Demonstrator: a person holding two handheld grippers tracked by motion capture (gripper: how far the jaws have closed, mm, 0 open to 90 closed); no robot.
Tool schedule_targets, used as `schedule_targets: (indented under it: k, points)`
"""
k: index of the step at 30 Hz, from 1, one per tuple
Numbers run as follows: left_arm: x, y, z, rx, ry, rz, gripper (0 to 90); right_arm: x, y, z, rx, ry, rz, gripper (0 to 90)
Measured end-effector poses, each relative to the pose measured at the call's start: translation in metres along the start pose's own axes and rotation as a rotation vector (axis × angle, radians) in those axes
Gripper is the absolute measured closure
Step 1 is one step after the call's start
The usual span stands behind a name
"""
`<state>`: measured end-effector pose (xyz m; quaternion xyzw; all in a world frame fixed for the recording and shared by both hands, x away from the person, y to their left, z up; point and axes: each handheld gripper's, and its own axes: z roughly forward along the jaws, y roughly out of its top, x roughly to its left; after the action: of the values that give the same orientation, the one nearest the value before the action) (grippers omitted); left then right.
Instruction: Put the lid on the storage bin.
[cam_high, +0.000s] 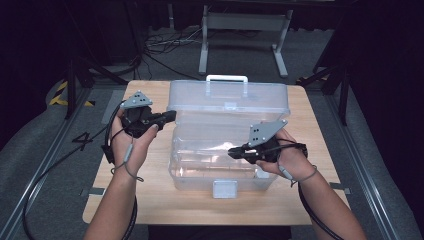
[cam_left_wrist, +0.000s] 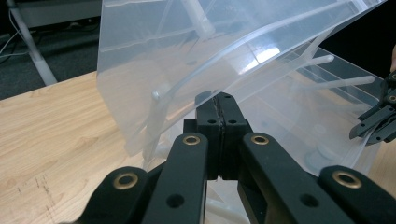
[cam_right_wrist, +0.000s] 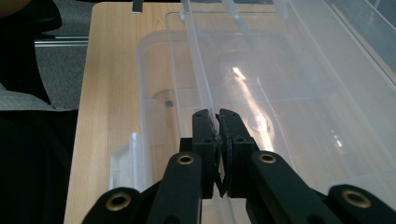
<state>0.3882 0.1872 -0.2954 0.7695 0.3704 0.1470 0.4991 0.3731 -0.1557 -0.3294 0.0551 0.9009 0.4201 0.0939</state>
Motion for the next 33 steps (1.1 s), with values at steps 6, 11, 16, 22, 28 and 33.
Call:
schedule_targets:
  k: [6, 11, 16, 22, 28, 33]
  points:
    - [0.000, 0.000, 0.001, 0.005, -0.001, 0.007, 90.0, 0.001, -0.001, -0.001, -0.005, -0.003, 0.012, 84.3]
    - [0.000, 0.000, 0.000, 0.011, -0.002, 0.015, 90.0, 0.002, -0.002, -0.005, -0.016, -0.012, 0.015, 83.0]
    - [0.002, 0.000, 0.001, 0.008, -0.014, 0.010, 90.0, 0.003, -0.005, -0.021, -0.067, -0.011, 0.036, 83.6]
    - [0.002, 0.000, 0.002, 0.010, -0.022, 0.009, 90.0, 0.001, -0.008, -0.033, -0.112, -0.014, 0.065, 89.6]
    - [0.003, -0.001, 0.003, 0.010, -0.026, 0.008, 90.0, -0.005, -0.020, -0.058, -0.178, -0.078, 0.141, 90.0]
    - [0.003, -0.001, 0.002, 0.013, -0.028, 0.010, 90.0, -0.009, -0.028, -0.070, -0.209, -0.119, 0.167, 90.0]
